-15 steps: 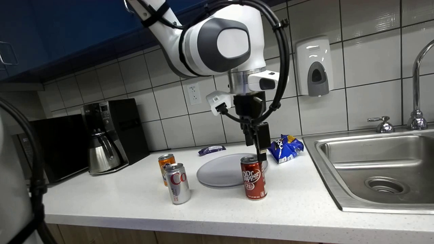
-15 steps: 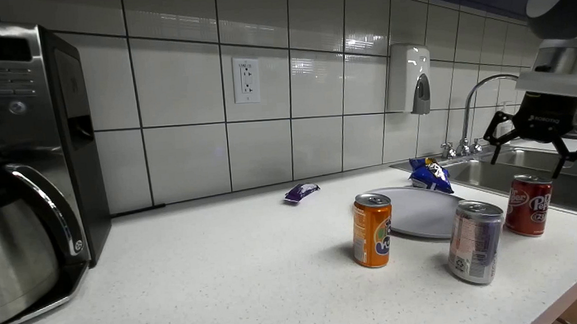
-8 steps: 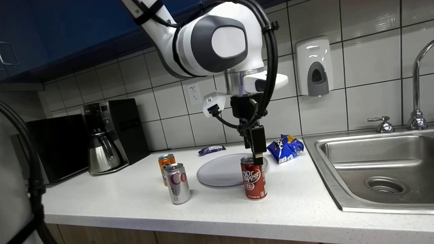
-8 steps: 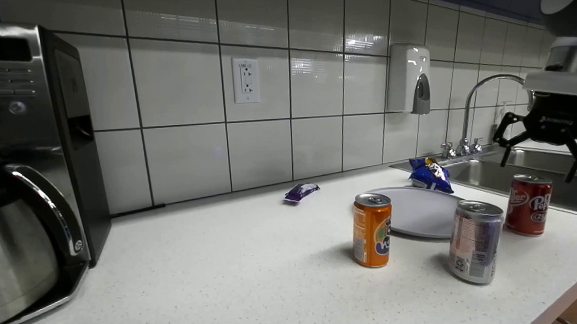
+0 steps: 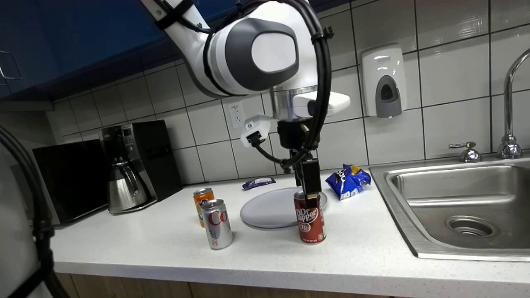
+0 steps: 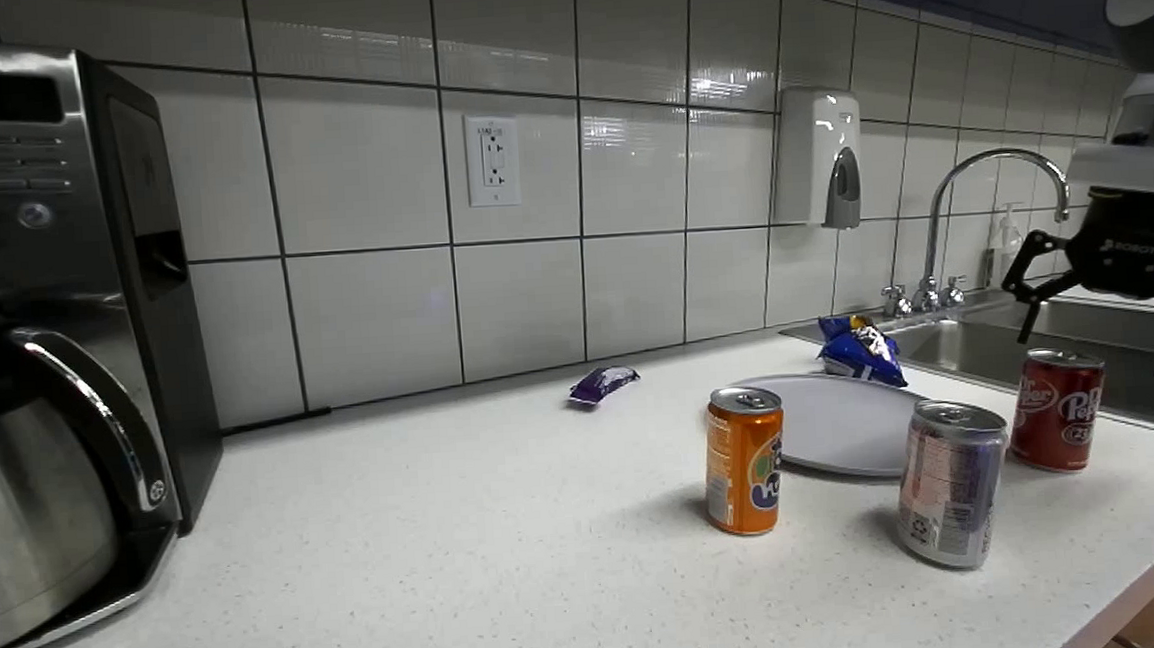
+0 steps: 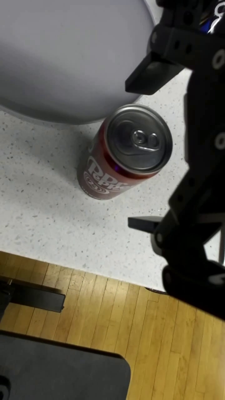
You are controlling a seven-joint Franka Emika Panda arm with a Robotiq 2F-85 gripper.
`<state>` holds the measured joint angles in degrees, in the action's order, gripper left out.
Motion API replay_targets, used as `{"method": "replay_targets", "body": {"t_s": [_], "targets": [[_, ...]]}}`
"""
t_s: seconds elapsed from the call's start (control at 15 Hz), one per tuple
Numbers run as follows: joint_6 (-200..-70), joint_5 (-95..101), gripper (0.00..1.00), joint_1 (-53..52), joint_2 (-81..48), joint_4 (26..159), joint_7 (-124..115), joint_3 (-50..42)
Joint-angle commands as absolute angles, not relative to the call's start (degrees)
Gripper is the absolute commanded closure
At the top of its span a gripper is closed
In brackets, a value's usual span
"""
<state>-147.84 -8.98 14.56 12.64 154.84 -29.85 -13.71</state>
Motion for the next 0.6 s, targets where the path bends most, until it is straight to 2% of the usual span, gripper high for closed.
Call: {"method": "replay_targets", "body": {"t_s": [0.0,0.53], "targets": [[-147.0,-9.0,0.0,15.9,13.1,154.7,-30.4,-12.1],[-147.2,-9.7,0.0,15.3,10.1,152.9,-29.7,-12.1]]}}
